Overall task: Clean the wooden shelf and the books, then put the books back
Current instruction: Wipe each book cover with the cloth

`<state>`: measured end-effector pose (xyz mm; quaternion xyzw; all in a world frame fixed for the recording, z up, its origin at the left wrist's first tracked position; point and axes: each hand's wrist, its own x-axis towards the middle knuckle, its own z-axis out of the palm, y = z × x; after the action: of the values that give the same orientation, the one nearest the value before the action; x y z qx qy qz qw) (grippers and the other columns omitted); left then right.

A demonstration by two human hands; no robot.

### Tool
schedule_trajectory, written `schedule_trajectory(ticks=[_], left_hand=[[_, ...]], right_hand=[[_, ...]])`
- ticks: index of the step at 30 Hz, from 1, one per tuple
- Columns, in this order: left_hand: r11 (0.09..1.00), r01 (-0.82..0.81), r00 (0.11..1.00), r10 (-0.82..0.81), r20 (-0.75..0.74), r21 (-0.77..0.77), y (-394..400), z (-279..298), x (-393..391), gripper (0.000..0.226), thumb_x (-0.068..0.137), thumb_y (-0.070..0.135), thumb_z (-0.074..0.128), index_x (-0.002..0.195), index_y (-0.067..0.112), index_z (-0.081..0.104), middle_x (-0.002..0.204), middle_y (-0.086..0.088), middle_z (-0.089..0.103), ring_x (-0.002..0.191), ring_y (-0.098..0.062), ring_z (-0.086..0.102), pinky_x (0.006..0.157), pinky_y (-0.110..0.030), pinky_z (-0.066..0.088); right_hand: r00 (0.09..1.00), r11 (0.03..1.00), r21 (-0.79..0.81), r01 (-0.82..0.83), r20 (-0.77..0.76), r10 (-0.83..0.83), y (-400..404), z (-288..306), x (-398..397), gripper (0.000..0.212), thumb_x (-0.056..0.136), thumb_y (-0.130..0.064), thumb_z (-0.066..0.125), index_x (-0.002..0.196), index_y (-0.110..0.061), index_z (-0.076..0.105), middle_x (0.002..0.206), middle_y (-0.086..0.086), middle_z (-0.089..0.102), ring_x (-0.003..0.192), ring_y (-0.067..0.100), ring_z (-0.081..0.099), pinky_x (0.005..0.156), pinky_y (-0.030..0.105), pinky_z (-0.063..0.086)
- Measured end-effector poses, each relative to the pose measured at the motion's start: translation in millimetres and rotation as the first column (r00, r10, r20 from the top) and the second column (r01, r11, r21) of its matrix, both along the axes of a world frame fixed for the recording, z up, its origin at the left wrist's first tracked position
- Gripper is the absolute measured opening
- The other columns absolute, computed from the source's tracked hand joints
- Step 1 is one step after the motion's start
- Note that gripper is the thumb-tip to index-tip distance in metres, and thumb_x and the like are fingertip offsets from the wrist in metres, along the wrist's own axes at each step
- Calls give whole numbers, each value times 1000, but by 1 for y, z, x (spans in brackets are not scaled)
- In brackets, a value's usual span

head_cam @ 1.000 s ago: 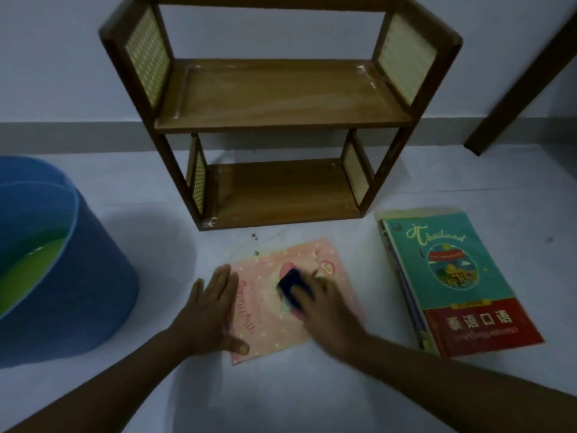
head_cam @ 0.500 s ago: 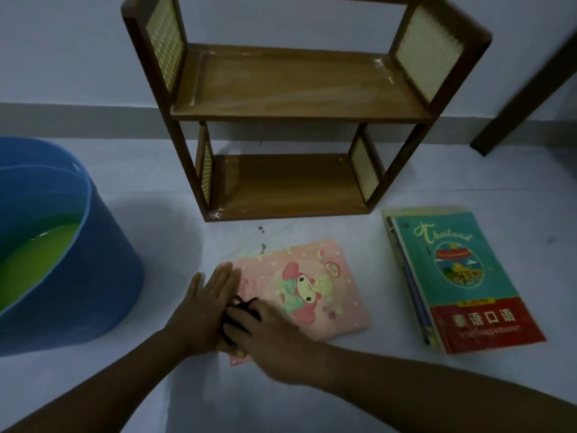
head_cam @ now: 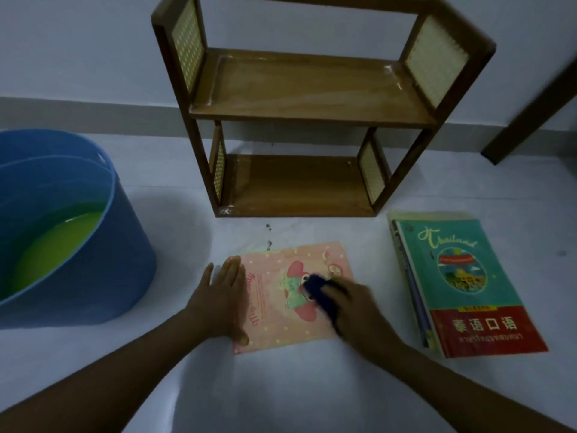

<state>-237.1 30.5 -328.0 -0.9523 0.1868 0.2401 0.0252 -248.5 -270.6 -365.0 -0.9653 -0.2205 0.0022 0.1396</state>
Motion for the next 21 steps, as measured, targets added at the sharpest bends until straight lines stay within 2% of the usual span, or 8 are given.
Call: schedule_trajectory(ticks=[3, 6, 9, 11, 13, 16, 19, 21], left_hand=[[983, 152, 988, -149, 44, -99, -35, 3, -16, 99, 88, 58, 45, 146, 6, -16, 155, -21, -18, 142, -36, -19, 111, -50, -11], [976, 185, 982, -189, -27, -119, -85, 5, -35, 84, 92, 64, 22, 149, 14, -13, 154, -22, -20, 142, -43, -17, 114, -56, -5], [981, 183, 983, -182, -26, 65, -115, 5, -35, 73, 100, 50, 22, 149, 3, -5, 147, -42, -7, 133, -65, 2, 107, -69, 15], [960, 243, 970, -239, -45, 136, -114, 13, -29, 54, 101, 28, 25, 141, -9, 23, 132, -52, 29, 114, -71, 36, 82, -67, 45], [950, 278, 958, -285, 30, 146, -104, 20, -21, 40, 87, 18, 34, 113, -3, 54, 91, -35, 67, 70, -51, 66, 46, -41, 52], [960, 235, 935, -180, 307, -152, -99, 64, 0, 30, 80, 16, 43, 102, 12, 62, 60, -7, 64, 36, -22, 56, 32, -23, 42], [856, -6, 911, 218, 350, -518, -92, 124, 26, 22, 101, 21, 35, 119, 19, 48, 89, 6, 62, 68, -16, 62, 59, -26, 49], [655, -160, 899, 406, 166, -739, -85, 146, 41, 20, 102, 30, 31, 112, 24, 48, 88, 18, 54, 73, 0, 56, 61, -14, 43]], right_hand=[[873, 873, 86, 481, 46, -486, -50, 24, 27, 47, 83, -5, 52, 130, -2, 53, 133, 25, 50, 115, 45, 52, 101, 49, 42], [887, 897, 1, 442, -146, -438, -47, 23, 14, 47, 94, -12, 49, 140, -15, 43, 147, 10, 39, 133, 32, 38, 108, 35, 33], [904, 911, -77, 405, -113, -411, -36, 8, 2, 51, 86, -10, 56, 136, -12, 49, 144, 18, 44, 123, 40, 49, 100, 47, 44], [862, 875, -41, 482, -157, -482, -44, 2, 15, 48, 88, -10, 53, 136, -11, 48, 143, 15, 42, 126, 35, 46, 104, 46, 41], [827, 830, 125, 544, -247, -505, -47, 9, 25, 22, 93, -25, 46, 112, -19, 55, 118, 12, 54, 107, 26, 52, 92, 40, 43], [780, 710, 334, 620, -361, -511, -47, 36, 35, 19, 97, -34, 38, 101, -27, 55, 105, 11, 61, 97, 28, 58, 79, 39, 43], [723, 622, 381, 685, -462, -513, -39, 59, 34, 42, 100, -13, 41, 142, -14, 40, 149, 9, 38, 138, 26, 34, 112, 36, 25], [775, 643, 435, 631, -394, -494, -27, 75, 34, 46, 101, -14, 41, 146, -13, 32, 149, 1, 33, 139, 12, 25, 110, 23, 15]])
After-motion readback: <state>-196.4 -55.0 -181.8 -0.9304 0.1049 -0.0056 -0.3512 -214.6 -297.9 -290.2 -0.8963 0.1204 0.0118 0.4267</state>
